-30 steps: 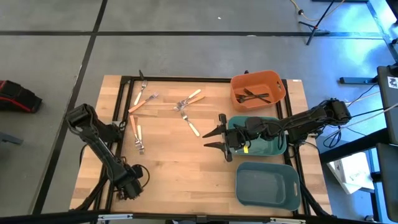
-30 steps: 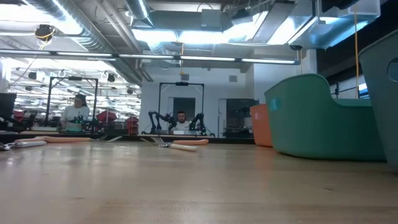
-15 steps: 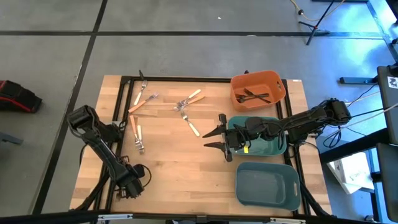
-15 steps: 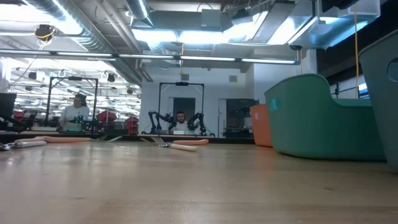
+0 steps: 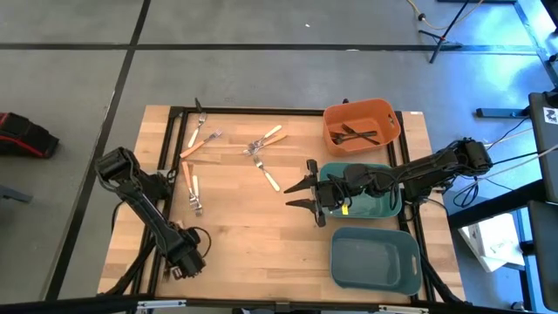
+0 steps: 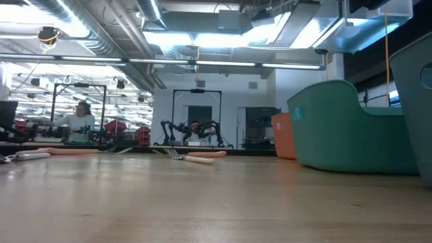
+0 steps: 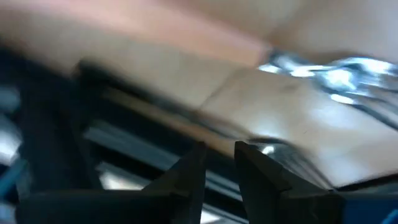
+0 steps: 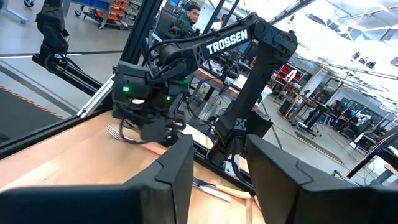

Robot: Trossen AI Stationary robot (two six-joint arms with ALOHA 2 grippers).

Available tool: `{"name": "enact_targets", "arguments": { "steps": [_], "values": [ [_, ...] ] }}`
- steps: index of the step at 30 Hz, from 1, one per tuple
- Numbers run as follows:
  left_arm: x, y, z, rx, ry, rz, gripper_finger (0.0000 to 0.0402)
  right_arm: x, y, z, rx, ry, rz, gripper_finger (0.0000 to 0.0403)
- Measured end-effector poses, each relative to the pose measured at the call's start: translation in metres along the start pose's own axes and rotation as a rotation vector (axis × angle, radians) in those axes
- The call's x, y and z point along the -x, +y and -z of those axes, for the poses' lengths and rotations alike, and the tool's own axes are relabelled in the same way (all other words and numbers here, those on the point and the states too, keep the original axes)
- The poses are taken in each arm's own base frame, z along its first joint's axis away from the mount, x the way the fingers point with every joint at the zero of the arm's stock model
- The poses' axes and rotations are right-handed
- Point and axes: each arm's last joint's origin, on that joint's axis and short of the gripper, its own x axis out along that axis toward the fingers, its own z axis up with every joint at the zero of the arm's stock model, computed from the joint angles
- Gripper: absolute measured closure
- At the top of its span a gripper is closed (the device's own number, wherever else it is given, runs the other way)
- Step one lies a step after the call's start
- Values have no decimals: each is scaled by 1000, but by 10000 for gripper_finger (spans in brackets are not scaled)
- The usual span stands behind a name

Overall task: Sort silverware by color (type)
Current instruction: Put the black fork into the orange bin

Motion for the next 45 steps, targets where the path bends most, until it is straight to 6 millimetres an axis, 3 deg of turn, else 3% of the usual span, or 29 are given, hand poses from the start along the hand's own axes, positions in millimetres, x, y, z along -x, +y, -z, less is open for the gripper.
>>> {"name": "enact_targets", "arguments": {
  "steps": [12,23,29,39,45],
  "values": [
    [-22,11,-8,196,52,10,271,0,0,0,0,0,0,260],
    [-25,7,-9,132,51,77,274,0,0,0,0,-1,0,260],
    [-25,-1,-9,4,47,154,299,0,0,0,0,0,0,260],
    [-25,-1,-11,-3,0,160,391,0,0,0,0,0,0,260],
    [-25,0,-11,54,12,149,390,0,0,0,0,0,0,260]
  ]
}}
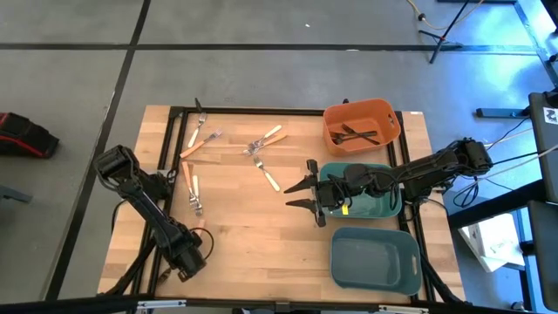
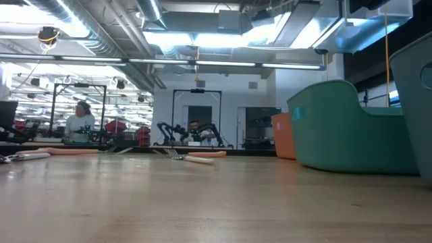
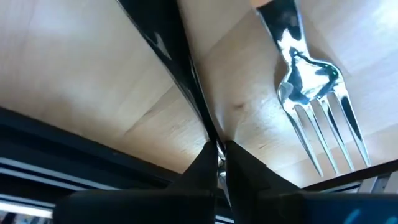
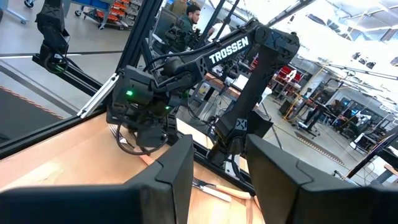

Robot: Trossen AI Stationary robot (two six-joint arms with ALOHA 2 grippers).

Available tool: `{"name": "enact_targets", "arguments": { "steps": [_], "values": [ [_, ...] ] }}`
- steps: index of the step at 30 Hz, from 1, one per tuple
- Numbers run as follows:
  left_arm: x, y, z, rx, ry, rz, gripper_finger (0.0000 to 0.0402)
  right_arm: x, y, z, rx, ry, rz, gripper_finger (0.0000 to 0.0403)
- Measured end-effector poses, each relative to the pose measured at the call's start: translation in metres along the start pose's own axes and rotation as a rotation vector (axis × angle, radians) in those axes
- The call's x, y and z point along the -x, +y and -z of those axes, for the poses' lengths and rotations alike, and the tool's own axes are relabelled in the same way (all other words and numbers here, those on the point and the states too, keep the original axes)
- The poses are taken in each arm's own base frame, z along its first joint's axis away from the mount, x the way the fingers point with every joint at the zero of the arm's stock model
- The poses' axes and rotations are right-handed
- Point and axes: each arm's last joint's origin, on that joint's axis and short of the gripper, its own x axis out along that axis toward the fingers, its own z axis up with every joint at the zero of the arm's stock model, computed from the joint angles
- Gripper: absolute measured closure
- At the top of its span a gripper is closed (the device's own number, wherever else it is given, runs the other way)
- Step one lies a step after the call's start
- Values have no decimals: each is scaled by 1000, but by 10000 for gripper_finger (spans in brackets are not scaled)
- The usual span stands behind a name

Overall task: Sort silverware by color (type)
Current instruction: Put the black fork into the orange bin

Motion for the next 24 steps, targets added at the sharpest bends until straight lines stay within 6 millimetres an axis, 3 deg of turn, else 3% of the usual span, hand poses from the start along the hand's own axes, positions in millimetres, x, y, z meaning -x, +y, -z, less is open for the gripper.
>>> {"name": "enact_targets", "arguments": {
  "steps": [6,17,24],
  "values": [
    [3,3,2,35,20,0,389,0,0,0,0,0,0,260],
    [38,24,17,13,-95,62,389,0,0,0,0,0,0,260],
    [50,27,20,-9,-215,143,388,0,0,0,0,1,0,260]
  ]
}}
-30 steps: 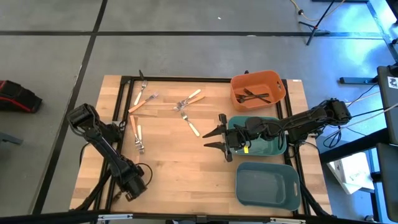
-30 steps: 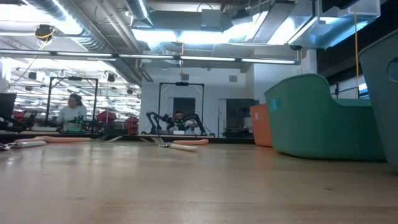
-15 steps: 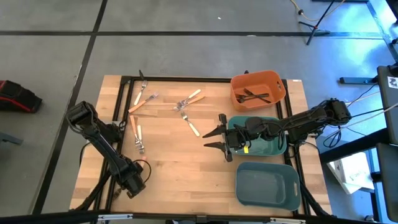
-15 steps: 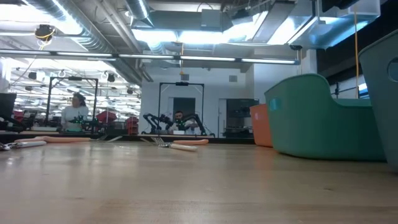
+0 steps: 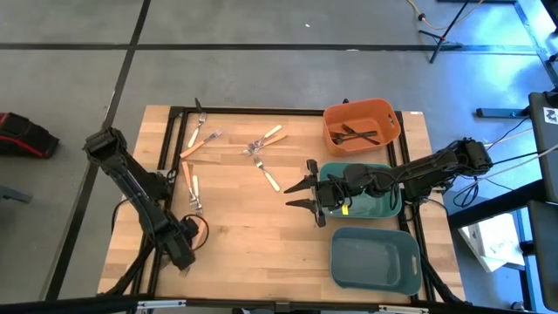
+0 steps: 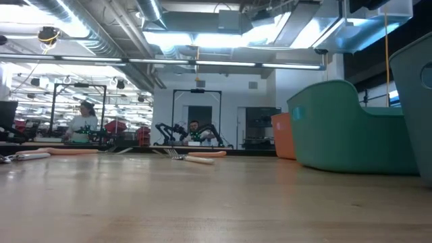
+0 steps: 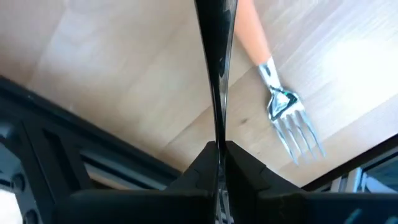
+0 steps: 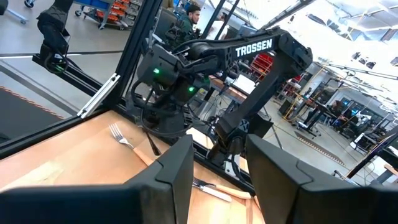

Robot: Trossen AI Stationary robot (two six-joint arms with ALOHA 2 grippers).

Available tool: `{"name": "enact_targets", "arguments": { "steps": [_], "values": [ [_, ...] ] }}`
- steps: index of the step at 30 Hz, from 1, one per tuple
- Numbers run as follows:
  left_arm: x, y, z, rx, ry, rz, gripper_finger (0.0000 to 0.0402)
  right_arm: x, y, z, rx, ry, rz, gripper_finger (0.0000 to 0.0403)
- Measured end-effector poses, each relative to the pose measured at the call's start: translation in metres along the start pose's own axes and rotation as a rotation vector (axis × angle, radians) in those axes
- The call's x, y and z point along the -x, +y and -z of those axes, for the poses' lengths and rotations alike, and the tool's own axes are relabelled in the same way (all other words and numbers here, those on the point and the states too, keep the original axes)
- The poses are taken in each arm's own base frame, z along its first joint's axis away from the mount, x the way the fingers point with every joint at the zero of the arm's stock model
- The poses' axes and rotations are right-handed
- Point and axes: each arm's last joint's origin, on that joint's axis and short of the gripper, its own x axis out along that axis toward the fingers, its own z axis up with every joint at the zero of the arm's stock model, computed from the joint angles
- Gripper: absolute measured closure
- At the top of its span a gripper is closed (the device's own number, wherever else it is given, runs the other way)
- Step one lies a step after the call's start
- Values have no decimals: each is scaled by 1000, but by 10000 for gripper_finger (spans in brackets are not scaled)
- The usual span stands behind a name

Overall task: Sort silverware by color (type)
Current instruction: Put the black fork into the orange bin

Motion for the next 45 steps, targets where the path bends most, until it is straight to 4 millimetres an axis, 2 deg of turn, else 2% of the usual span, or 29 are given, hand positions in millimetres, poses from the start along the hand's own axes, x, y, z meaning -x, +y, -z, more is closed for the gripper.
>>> {"name": "enact_targets", "arguments": {
  "steps": [19,30,37,42,45],
  "values": [
    [5,-21,-9,-180,-255,211,388,-1,1,1,0,7,-4,260],
    [25,-44,-44,-488,-678,332,388,-1,1,2,-1,15,-8,260],
    [41,-52,-69,-622,-963,270,388,-1,1,2,-36,10,-10,260],
    [52,-53,-81,-679,-1174,130,388,0,3,8,-189,84,9,260],
    [59,-54,-87,-690,-1292,44,388,0,7,16,-265,169,-16,246]
  ]
}}
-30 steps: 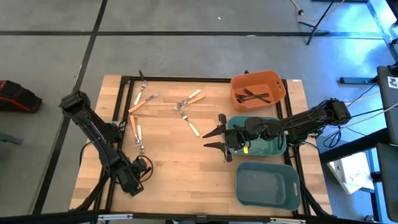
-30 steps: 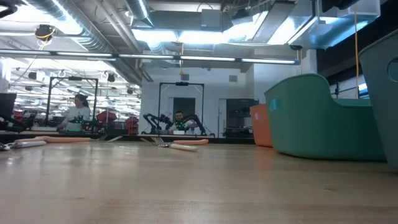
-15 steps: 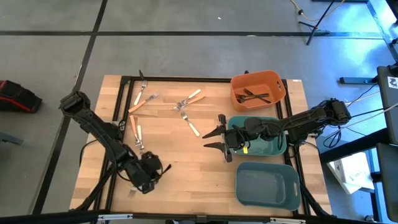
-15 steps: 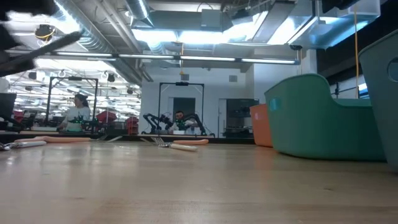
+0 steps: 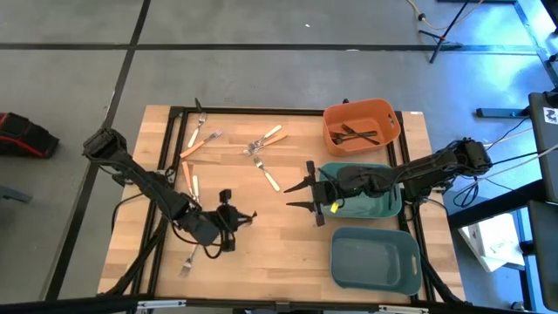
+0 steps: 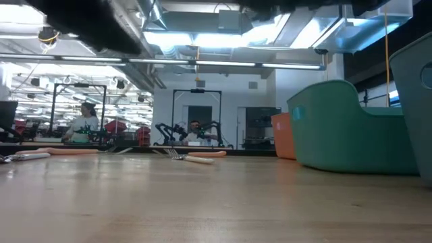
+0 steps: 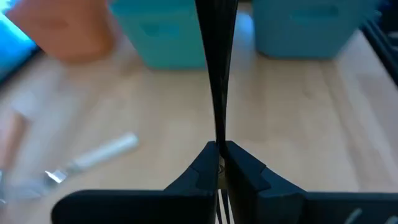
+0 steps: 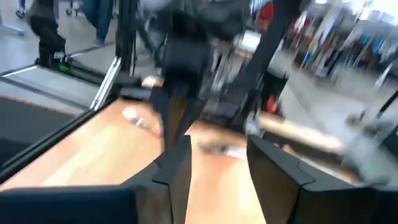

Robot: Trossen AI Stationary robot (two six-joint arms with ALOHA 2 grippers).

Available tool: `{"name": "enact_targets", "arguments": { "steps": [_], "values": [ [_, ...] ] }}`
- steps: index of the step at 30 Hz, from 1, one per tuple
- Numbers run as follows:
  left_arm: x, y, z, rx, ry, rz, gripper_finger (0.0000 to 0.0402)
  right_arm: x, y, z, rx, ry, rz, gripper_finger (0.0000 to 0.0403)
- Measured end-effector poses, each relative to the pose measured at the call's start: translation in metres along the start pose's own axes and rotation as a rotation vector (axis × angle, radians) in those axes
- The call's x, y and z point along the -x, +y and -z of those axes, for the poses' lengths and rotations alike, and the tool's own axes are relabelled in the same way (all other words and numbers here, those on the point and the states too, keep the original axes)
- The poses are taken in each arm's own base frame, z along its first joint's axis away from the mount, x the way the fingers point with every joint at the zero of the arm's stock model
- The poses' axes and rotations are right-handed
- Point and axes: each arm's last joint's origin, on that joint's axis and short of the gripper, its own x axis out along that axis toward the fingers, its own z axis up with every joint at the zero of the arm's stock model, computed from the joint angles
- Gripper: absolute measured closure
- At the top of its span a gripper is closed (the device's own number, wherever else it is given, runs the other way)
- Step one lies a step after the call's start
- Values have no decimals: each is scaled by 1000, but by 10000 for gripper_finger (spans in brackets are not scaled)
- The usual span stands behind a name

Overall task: Sort silverware by color (type)
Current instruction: Put the black fork into the orange bin

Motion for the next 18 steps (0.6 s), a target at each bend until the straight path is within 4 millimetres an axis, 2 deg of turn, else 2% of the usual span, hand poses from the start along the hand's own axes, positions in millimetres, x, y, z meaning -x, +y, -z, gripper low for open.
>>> {"name": "enact_targets", "arguments": {
  "steps": [10,13,18],
  "values": [
    [-10,10,-29,-126,-191,-45,388,-20,5,19,-53,8,0,113],
    [-13,14,-35,-148,-228,-40,388,-27,5,21,-52,-49,13,100],
    [-23,18,-38,-133,-248,21,388,-37,6,24,-58,-147,32,109]
  ]
}}
